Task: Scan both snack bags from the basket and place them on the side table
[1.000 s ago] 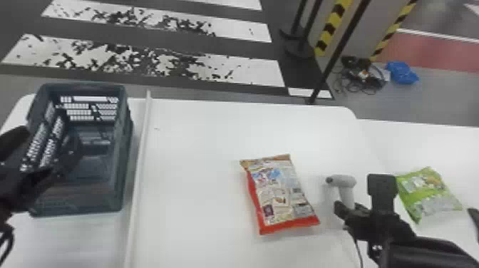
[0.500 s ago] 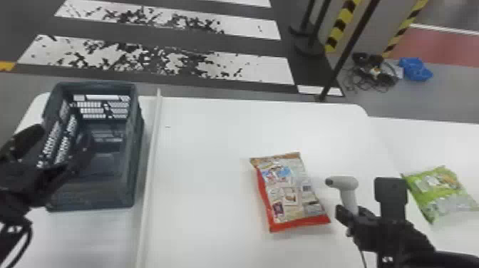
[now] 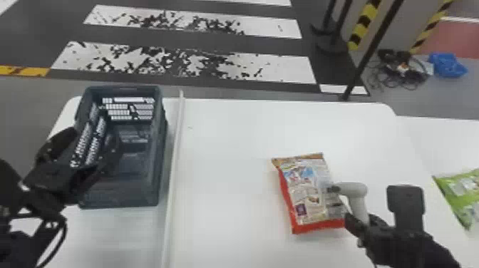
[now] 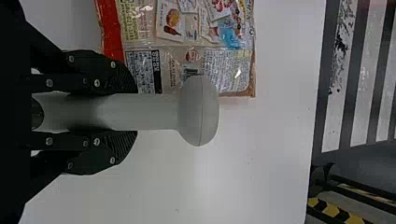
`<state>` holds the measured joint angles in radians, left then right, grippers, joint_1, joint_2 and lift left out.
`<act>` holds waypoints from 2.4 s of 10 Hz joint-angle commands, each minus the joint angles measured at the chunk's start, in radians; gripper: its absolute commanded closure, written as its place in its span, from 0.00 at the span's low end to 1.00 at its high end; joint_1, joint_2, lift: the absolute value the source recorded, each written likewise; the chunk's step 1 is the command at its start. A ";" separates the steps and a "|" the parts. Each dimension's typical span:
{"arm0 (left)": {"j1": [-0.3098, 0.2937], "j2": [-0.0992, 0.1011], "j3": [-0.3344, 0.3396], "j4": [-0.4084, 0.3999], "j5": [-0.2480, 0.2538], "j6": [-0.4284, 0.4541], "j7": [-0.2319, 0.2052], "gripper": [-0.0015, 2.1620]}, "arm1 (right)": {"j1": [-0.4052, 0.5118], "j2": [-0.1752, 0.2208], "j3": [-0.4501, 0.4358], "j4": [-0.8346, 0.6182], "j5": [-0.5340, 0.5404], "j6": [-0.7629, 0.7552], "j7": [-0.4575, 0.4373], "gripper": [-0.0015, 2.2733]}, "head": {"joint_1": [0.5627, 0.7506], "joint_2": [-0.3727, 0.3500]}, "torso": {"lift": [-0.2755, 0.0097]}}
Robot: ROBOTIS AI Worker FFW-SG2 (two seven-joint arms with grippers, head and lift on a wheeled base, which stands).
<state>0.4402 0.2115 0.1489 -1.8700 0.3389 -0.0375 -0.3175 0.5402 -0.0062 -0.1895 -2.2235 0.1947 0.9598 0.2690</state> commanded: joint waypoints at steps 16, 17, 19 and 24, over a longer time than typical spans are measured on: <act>0.000 0.003 0.000 0.002 0.002 0.003 0.000 0.04 | -0.132 -0.026 -0.174 0.180 0.008 -0.071 0.001 0.99 | 0.70 0.26 | 0.70; 0.000 0.005 0.000 0.000 0.003 0.003 0.000 0.04 | -0.143 -0.026 -0.176 0.219 0.008 -0.111 -0.001 0.99 | 0.70 0.24 | 0.70; 0.003 0.006 0.000 -0.004 0.003 0.000 -0.002 0.05 | -0.157 -0.026 -0.174 0.275 0.012 -0.178 -0.002 0.99 | 0.70 0.23 | 0.70; 0.005 0.012 0.000 -0.008 0.006 0.003 0.000 0.05 | -0.183 -0.026 -0.168 0.338 0.022 -0.197 -0.004 0.99 | 0.70 0.24 | 0.70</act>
<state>0.4454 0.2232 0.1488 -1.8774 0.3452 -0.0344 -0.3177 0.3594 -0.0322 -0.3586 -1.8916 0.2152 0.7646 0.2653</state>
